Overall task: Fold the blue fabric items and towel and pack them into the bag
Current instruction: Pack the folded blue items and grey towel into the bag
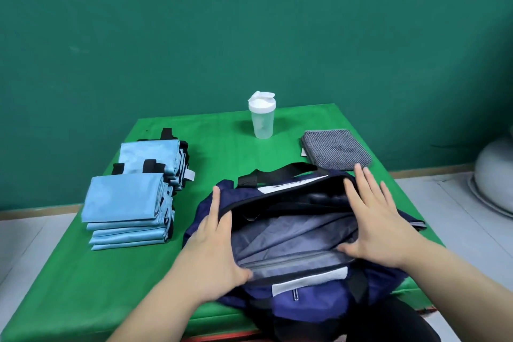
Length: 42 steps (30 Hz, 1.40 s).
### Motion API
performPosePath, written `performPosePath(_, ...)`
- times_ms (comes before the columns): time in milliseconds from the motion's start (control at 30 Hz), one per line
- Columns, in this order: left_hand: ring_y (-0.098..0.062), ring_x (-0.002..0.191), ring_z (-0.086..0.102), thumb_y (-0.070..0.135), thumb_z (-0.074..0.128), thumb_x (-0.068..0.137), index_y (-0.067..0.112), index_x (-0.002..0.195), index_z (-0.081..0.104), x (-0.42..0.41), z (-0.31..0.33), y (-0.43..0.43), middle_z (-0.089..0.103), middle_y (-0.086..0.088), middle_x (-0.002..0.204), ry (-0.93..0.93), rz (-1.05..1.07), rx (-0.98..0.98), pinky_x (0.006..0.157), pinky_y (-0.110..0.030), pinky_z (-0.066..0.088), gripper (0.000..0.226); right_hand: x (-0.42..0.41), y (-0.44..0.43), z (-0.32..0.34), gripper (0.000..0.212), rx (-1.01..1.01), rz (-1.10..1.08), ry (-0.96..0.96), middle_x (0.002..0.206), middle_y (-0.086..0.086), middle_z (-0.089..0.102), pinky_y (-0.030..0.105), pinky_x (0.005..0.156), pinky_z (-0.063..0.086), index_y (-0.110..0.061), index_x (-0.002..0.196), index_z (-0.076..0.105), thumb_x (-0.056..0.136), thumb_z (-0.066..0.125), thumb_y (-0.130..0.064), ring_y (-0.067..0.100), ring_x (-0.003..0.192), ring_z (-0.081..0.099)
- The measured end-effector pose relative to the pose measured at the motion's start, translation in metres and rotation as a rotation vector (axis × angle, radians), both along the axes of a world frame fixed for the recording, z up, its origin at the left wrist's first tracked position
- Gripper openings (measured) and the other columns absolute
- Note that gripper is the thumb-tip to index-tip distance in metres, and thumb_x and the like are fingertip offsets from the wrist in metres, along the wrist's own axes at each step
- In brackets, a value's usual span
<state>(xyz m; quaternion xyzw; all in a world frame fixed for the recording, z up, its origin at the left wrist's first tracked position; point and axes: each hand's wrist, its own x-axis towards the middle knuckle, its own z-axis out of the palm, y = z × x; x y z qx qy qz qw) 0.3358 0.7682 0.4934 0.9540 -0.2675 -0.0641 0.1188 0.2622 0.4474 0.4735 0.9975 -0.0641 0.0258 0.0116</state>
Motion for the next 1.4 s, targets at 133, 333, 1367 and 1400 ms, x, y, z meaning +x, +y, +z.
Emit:
performPosePath(133, -0.017, 0.137, 0.033, 0.069, 0.075, 0.058, 0.030, 0.133, 0.033, -0.002, -0.003, 0.006, -0.054, 0.013, 0.144, -0.001, -0.023, -0.017, 0.101, -0.032, 0.042, 0.095, -0.009, 0.003, 0.007, 0.137, 0.016, -0.034, -0.007, 0.154, 0.007, -0.045, 0.053, 0.123, 0.003, -0.014, 0.158, -0.006, 0.057, 0.063, -0.076, 0.025, 0.145, -0.035)
performPosePath(333, -0.024, 0.144, 0.027, 0.077, 0.072, 0.048, 0.030, 0.135, 0.034, 0.010, -0.011, 0.012, -0.045, 0.010, 0.151, 0.173, -0.022, 0.016, 0.106, -0.038, 0.040, 0.106, -0.008, 0.014, 0.002, 0.134, 0.034, -0.017, 0.066, 0.151, 0.004, -0.048, 0.053, 0.122, -0.003, -0.024, 0.157, -0.016, 0.060, 0.061, -0.075, 0.025, 0.143, -0.039)
performPosePath(1367, -0.012, 0.151, -0.008, 0.053, 0.067, 0.079, 0.030, 0.156, 0.008, 0.030, -0.029, 0.017, -0.002, 0.007, 0.165, -0.084, -0.082, -0.244, 0.124, -0.034, 0.004, 0.099, 0.033, 0.103, -0.007, 0.101, 0.209, 0.182, -0.077, 0.166, 0.002, 0.013, 0.045, 0.123, 0.017, -0.017, 0.151, 0.037, 0.067, 0.051, -0.071, 0.023, 0.154, 0.001)
performPosePath(1400, -0.014, 0.151, -0.007, 0.052, 0.068, 0.077, 0.030, 0.155, 0.005, 0.032, -0.030, 0.014, 0.001, 0.005, 0.165, -0.080, -0.076, -0.233, 0.124, -0.036, 0.005, 0.103, 0.035, 0.102, -0.005, 0.109, 0.192, 0.163, -0.072, 0.167, 0.002, 0.005, 0.045, 0.124, 0.014, -0.016, 0.155, 0.028, 0.066, 0.051, -0.073, 0.021, 0.154, -0.006)
